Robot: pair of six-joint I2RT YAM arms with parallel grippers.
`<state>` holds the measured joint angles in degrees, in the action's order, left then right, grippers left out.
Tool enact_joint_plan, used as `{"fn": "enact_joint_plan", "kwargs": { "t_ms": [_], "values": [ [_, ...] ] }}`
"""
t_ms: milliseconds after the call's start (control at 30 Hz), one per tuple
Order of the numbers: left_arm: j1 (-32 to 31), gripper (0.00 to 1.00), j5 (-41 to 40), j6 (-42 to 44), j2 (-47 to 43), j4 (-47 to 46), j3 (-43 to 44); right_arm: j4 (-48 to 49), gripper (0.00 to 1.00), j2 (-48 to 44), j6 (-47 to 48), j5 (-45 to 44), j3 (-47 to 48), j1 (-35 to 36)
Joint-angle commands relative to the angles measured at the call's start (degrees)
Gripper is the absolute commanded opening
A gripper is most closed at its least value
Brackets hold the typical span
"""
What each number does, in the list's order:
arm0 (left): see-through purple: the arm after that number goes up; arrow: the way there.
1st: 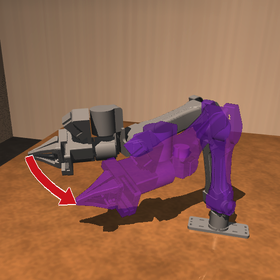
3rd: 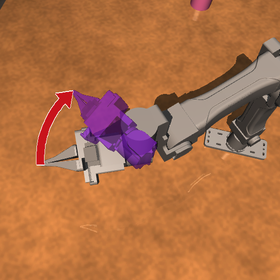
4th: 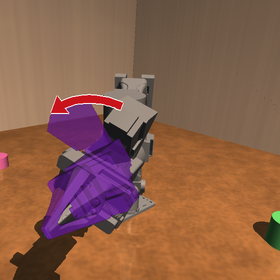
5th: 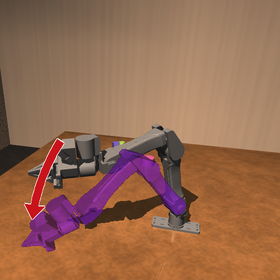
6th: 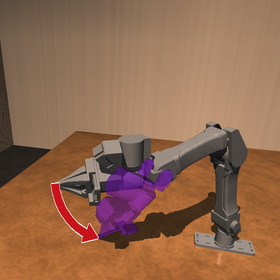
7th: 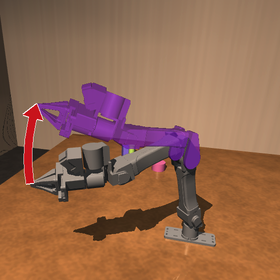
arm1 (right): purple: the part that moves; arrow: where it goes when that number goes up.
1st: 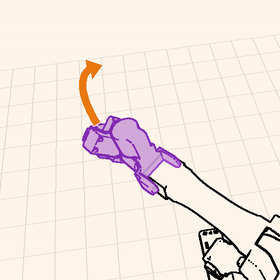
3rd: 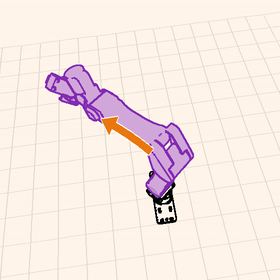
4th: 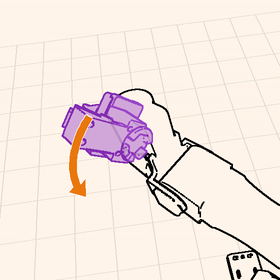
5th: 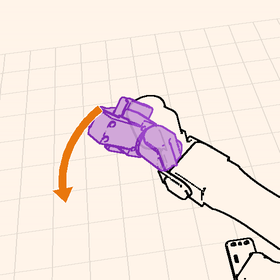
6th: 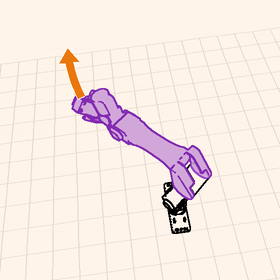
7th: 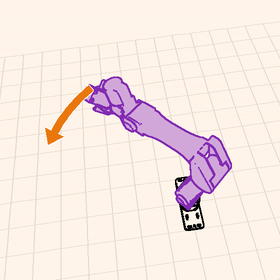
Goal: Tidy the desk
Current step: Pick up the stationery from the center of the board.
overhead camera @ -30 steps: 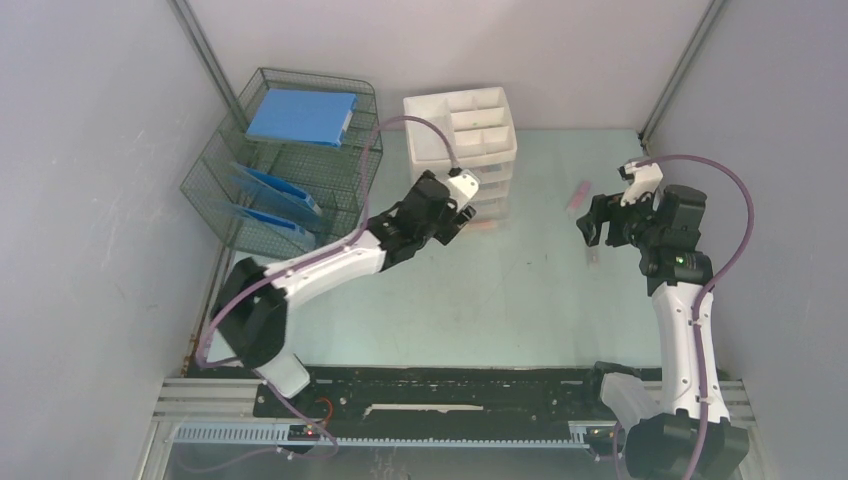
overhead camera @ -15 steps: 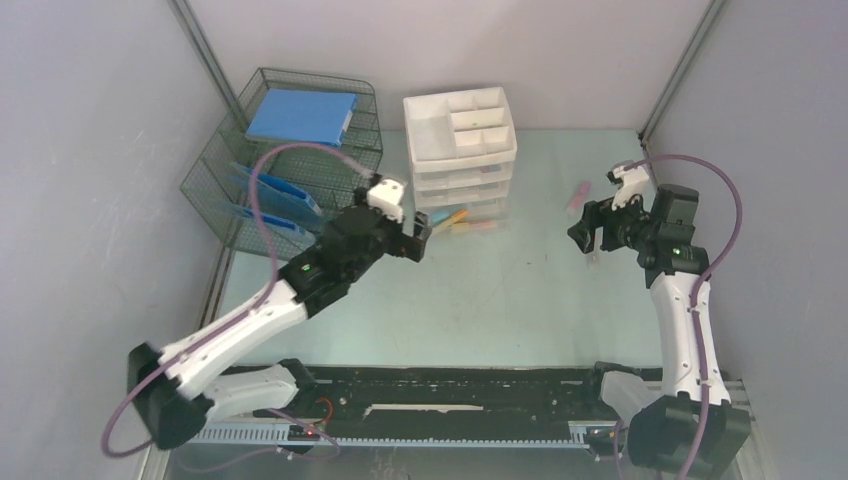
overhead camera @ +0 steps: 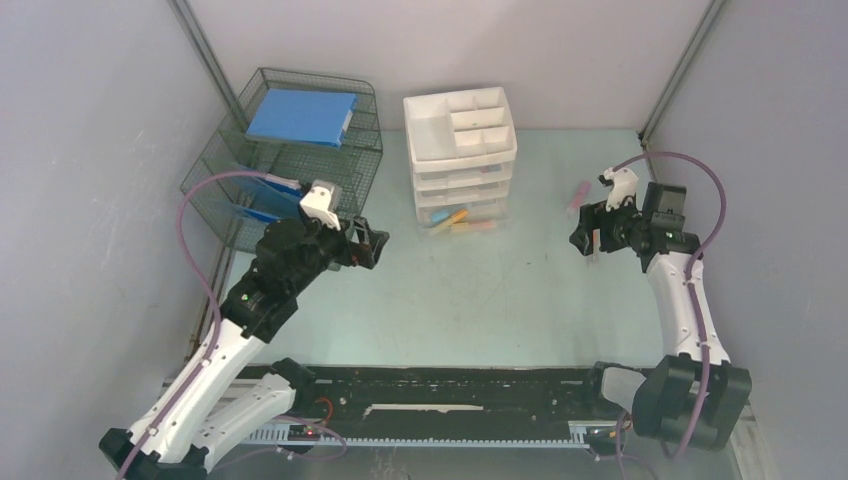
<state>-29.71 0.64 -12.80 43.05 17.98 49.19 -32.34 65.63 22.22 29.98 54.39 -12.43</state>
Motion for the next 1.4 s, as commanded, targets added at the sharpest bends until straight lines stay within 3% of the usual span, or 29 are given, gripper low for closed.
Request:
{"fn": "enact_joint_plan", "kwargs": {
  "t_ms": [0, 433, 567, 900, 1367],
  "values": [
    [1.0, 1.00, 2.9, 3.6, -0.4, 2.9, -2.2, 0.8, 0.83, 3.3, 1.4, -4.1, 0.2, -1.2],
    [1.0, 1.00, 1.8, 5.3, -2.8, 3.5, -4.1, 13.9, 0.82, 17.4, -10.0, -19.5, -1.2, -1.1],
    [1.0, 1.00, 0.8, 5.5, -2.4, 3.5, -4.2, 12.5, 0.80, 23.7, -13.1, -25.1, 2.2, 1.3],
    [1.1, 1.00, 0.1, 5.8, -2.6, 3.6, -4.5, 9.0, 0.65, 35.0, -12.7, -26.8, 10.7, 2.4],
    [1.1, 1.00, 0.9, 5.8, -2.8, 3.7, -4.5, 8.2, 0.56, 40.2, -10.5, -32.0, 13.2, 4.4]
  ]
}}
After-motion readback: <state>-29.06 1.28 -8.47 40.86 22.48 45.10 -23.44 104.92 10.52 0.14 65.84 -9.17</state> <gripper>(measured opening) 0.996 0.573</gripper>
